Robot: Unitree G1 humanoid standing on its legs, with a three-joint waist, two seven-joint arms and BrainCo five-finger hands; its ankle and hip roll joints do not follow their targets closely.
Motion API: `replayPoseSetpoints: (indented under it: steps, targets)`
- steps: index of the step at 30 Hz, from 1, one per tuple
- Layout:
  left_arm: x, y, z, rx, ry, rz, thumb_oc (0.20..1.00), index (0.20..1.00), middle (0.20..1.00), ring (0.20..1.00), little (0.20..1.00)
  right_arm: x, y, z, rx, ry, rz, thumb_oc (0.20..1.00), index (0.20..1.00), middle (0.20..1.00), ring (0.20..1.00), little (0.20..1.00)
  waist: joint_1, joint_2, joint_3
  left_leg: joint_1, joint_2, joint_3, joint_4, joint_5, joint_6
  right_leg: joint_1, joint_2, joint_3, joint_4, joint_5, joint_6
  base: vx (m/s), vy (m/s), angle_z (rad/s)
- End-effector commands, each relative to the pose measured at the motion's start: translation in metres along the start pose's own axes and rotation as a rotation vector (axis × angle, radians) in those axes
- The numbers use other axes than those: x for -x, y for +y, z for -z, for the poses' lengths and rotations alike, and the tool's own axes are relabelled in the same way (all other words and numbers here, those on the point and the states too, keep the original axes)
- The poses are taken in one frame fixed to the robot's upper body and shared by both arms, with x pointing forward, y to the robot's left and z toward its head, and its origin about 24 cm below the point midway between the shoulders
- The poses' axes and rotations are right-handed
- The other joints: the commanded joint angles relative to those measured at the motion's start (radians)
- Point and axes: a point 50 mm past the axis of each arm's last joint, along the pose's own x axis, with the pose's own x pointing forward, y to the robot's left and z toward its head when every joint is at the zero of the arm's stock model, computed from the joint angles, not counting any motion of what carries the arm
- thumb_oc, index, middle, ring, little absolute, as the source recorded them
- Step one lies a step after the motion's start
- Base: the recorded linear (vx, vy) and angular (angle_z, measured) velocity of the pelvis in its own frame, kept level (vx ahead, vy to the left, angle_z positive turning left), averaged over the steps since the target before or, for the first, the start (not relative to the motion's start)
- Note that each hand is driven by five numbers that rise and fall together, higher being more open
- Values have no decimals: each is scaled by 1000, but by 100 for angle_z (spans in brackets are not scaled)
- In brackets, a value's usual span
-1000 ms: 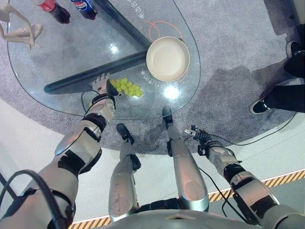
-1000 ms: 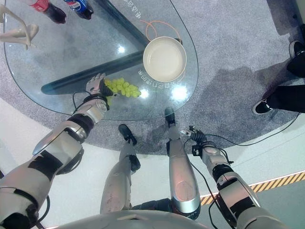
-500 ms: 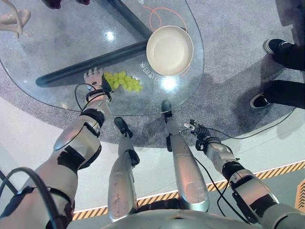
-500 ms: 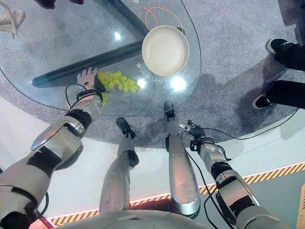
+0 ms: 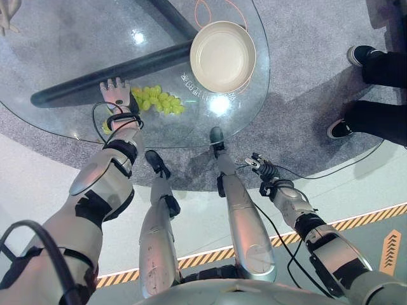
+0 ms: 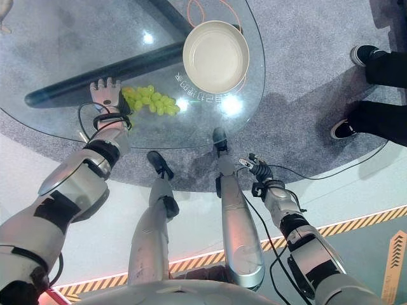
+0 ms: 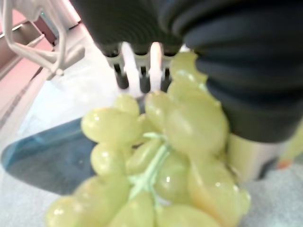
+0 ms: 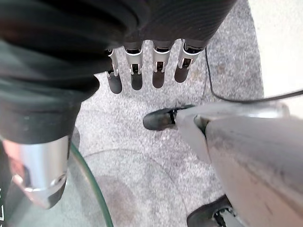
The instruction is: Pick up fruits into the plate
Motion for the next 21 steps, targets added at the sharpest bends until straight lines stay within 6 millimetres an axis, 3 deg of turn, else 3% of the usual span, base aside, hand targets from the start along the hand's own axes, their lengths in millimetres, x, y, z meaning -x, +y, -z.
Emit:
replayPoseSetpoints:
  steps: [1, 14, 21]
  targets:
    - [-5, -1, 28, -86, 107, 17, 200, 200, 200, 200, 200, 2, 17, 11, -45, 2, -43, 1000, 1000, 1000, 1000, 1000, -5, -43, 5, -56, -11, -72, 148, -162, -39, -18, 60, -31, 87, -123, -16, -4, -39, -2]
    - [-2, -7, 29, -76, 114, 37, 200, 200, 200, 200, 200, 2, 19, 11, -41, 2, -52, 1000, 1000, 1000, 1000, 1000, -5, -46, 5, -45, -11, -74, 147, -161, -41, -5, 60, -28, 83, -119, -15, 0, -1, 0]
    - [3, -18, 27, 46, 121, 73, 200, 200, 200, 200, 200, 3, 16, 14, -38, 7, -41, 1000, 1000, 1000, 1000, 1000, 3, -42, 5, -17, -11, -77, 141, -162, -39, 23, 59, -30, 84, -125, -16, 0, 0, 0]
